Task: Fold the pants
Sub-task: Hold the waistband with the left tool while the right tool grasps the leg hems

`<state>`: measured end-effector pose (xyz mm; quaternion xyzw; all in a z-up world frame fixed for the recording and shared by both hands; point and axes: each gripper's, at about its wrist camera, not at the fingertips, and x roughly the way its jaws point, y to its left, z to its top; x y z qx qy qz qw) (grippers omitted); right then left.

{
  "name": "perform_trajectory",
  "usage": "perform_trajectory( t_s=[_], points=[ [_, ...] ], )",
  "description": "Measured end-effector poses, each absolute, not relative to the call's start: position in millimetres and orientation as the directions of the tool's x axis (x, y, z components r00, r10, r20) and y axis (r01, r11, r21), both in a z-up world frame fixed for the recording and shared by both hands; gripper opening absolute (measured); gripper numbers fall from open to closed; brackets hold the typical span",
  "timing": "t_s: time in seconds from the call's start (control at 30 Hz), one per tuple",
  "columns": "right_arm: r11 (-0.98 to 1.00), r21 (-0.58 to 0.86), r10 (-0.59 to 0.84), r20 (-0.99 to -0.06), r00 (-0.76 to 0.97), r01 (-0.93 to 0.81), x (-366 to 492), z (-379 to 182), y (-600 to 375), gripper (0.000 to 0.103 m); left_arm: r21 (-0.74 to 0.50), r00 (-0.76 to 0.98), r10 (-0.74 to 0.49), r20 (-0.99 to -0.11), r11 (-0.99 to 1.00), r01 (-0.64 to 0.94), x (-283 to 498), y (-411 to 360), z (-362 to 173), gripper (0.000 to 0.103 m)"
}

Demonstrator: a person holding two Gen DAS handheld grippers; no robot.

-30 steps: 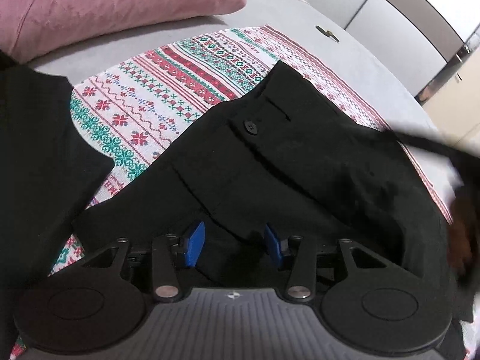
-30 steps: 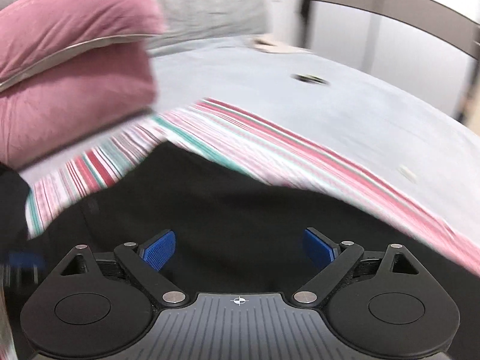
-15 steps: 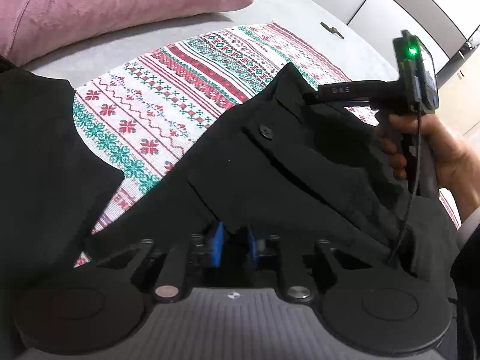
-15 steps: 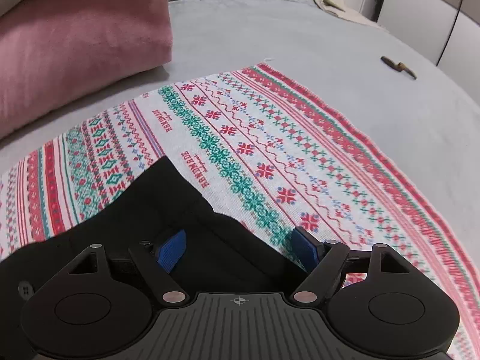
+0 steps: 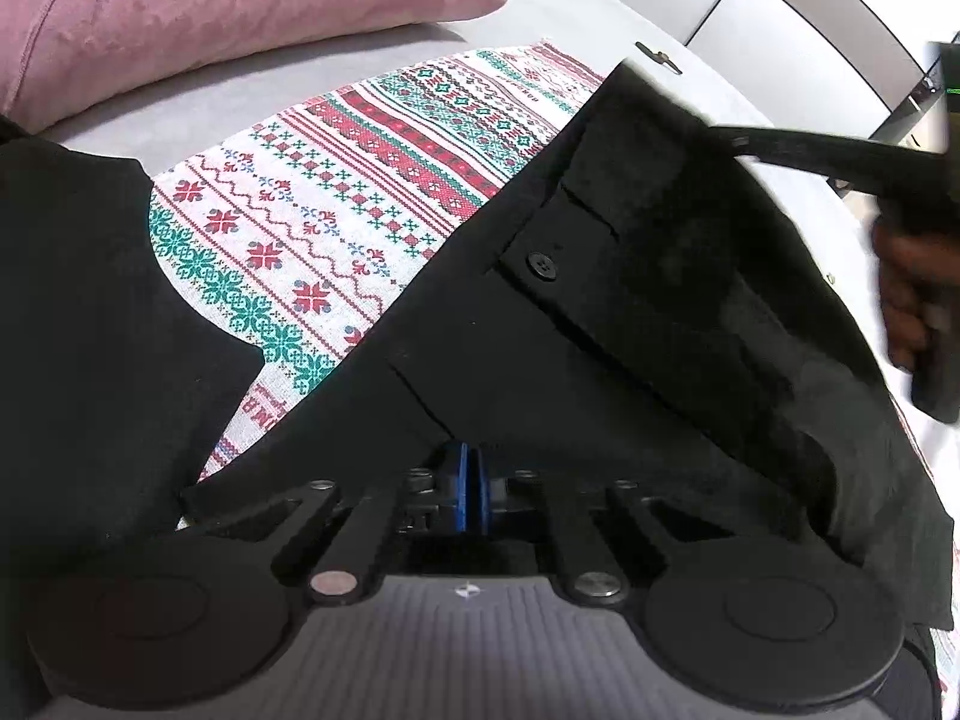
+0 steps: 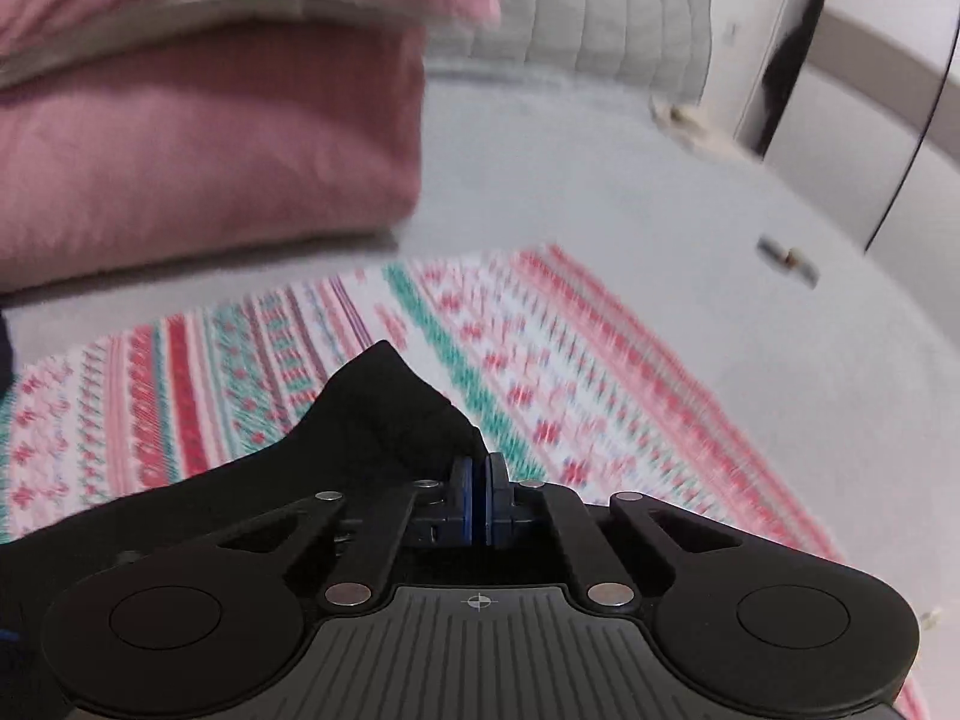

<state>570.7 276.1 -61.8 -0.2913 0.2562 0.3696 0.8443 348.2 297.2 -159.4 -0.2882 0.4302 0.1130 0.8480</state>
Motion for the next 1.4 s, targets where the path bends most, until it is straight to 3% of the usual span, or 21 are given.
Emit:
perform_trajectory(
  t_s=[0.17, 0.27, 0.3, 0.37, 0.53, 0.6, 0.67, 0.73, 0.87, 1.0, 1.03, 1.1, 1.13, 1.27, 1.3, 1.33, 1.4],
  points=[
    [0.51, -0.404, 0.508, -0.572, 0.645, -0.76, 488, -27, 257, 0.003, -0.441, 0.607, -0.095, -0.789, 0.776, -0.451, 346, 307, -161, 0.037],
    [0.513, -0.393, 0.525, -0.56, 0.641, -0.763, 433, -16, 242, 0.0, -0.486, 0.613, -0.122, -0.781, 0.735, -0.473, 342, 313, -160, 0.038],
    [0.52, -0.377, 0.536, -0.555, 0.636, -0.767, 415, -14, 236, 0.0, -0.521, 0.614, -0.15, -0.775, 0.701, -0.487, 339, 318, -160, 0.042],
    [0.546, -0.357, 0.531, -0.552, 0.643, -0.757, 385, -17, 228, 0.0, -0.618, 0.638, -0.23, -0.735, 0.616, -0.489, 330, 327, -159, 0.063],
    [0.597, -0.281, 0.488, -0.616, 0.618, -0.751, 357, -59, 217, 0.0, -0.745, 0.741, -0.255, -0.621, 0.484, -0.458, 305, 339, -147, 0.067],
    [0.623, -0.252, 0.48, -0.624, 0.616, -0.74, 347, -75, 215, 0.0, -0.833, 0.793, -0.309, -0.525, 0.38, -0.403, 296, 341, -147, 0.07],
    [0.655, -0.23, 0.485, -0.602, 0.634, -0.719, 338, -84, 213, 0.0, -0.876, 0.82, -0.337, -0.463, 0.312, -0.367, 293, 340, -148, 0.09],
    [0.702, -0.181, 0.491, -0.578, 0.651, -0.689, 334, -87, 210, 0.0, -0.881, 0.824, -0.334, -0.457, 0.295, -0.369, 294, 335, -146, 0.098],
    [0.752, -0.098, 0.5, -0.559, 0.662, -0.651, 335, -98, 204, 0.0, -0.877, 0.823, -0.344, -0.453, 0.34, -0.341, 306, 320, -142, 0.099],
    [0.768, -0.052, 0.518, -0.536, 0.667, -0.639, 334, -99, 201, 0.0, -0.787, 0.774, -0.299, -0.559, 0.487, -0.38, 325, 304, -139, 0.096],
    [0.769, -0.042, 0.525, -0.527, 0.668, -0.637, 333, -98, 200, 0.0, -0.779, 0.764, -0.303, -0.57, 0.494, -0.386, 329, 302, -143, 0.088],
    [0.768, -0.033, 0.534, -0.52, 0.667, -0.64, 329, -98, 199, 0.001, -0.743, 0.739, -0.284, -0.611, 0.528, -0.411, 335, 297, -146, 0.05],
    [0.766, -0.035, 0.535, -0.52, 0.667, -0.642, 328, -98, 199, 0.001, -0.719, 0.725, -0.268, -0.634, 0.55, -0.425, 337, 298, -147, 0.045],
    [0.709, 0.001, 0.587, -0.554, 0.59, -0.705, 330, -98, 189, 0.002, -0.717, 0.73, -0.231, -0.643, 0.516, -0.469, 335, 313, -150, 0.043],
    [0.712, 0.01, 0.596, -0.537, 0.597, -0.702, 329, -94, 176, 0.004, -0.717, 0.731, -0.227, -0.643, 0.514, -0.471, 332, 317, -149, 0.043],
    [0.736, 0.013, 0.583, -0.521, 0.624, -0.677, 330, -89, 160, 0.013, -0.721, 0.737, -0.224, -0.638, 0.509, -0.47, 327, 321, -146, 0.043],
    [0.82, 0.065, 0.522, -0.49, 0.698, -0.568, 342, -77, 110, 0.041, -0.729, 0.752, -0.219, -0.622, 0.512, -0.454, 318, 330, -142, 0.043]
  ],
)
